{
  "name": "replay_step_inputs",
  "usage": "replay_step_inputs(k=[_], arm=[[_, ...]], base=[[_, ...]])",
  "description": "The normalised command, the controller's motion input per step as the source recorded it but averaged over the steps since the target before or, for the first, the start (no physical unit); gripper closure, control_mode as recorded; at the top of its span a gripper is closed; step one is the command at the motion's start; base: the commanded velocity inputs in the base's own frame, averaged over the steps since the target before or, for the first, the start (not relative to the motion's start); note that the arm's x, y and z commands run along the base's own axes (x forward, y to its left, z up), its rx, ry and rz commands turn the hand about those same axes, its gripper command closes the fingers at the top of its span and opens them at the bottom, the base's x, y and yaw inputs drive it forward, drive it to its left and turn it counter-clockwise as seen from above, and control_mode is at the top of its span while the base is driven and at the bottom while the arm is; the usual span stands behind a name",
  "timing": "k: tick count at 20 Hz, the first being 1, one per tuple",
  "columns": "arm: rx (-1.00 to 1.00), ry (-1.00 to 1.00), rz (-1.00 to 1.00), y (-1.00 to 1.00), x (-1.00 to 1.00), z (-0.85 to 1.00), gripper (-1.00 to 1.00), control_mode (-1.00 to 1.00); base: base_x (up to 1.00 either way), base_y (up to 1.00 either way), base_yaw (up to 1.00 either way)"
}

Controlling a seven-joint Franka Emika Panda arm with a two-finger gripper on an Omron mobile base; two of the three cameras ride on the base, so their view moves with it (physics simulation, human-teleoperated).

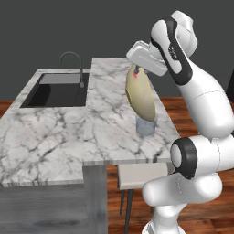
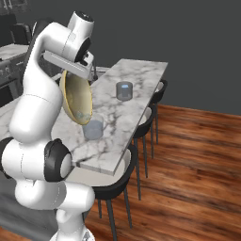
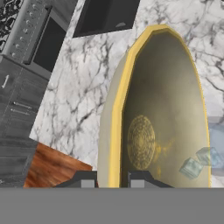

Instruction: There are four ice cubes in the ice bowl. Place two ice cubes in each glass of water.

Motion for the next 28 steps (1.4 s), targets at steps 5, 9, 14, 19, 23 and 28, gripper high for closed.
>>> replay_step_inputs(k=[5,9,14,19,23,28], arm=[[0.01,0.01,0.02,0.0,0.0,0.0,1.0,-1.0],[0.01,0.02,0.03,0.0,0.0,0.0,1.0,-1.0],[0.02,0.04,0.04,0.0,0.0,0.01,1.0,-1.0],[0.0,0.03,0.06,-0.07,0.08,0.08,1.0,-1.0],[0.0,0.01,0.08,-0.09,0.11,0.12,1.0,-1.0],[0.0,0.01,0.08,-0.1,0.08,0.04,1.0,-1.0]], base=[[0.0,0.0,0.0],[0.0,0.0,0.0],[0.0,0.0,0.0],[0.0,0.0,0.0],[0.0,0.0,0.0],[0.0,0.0,0.0]])
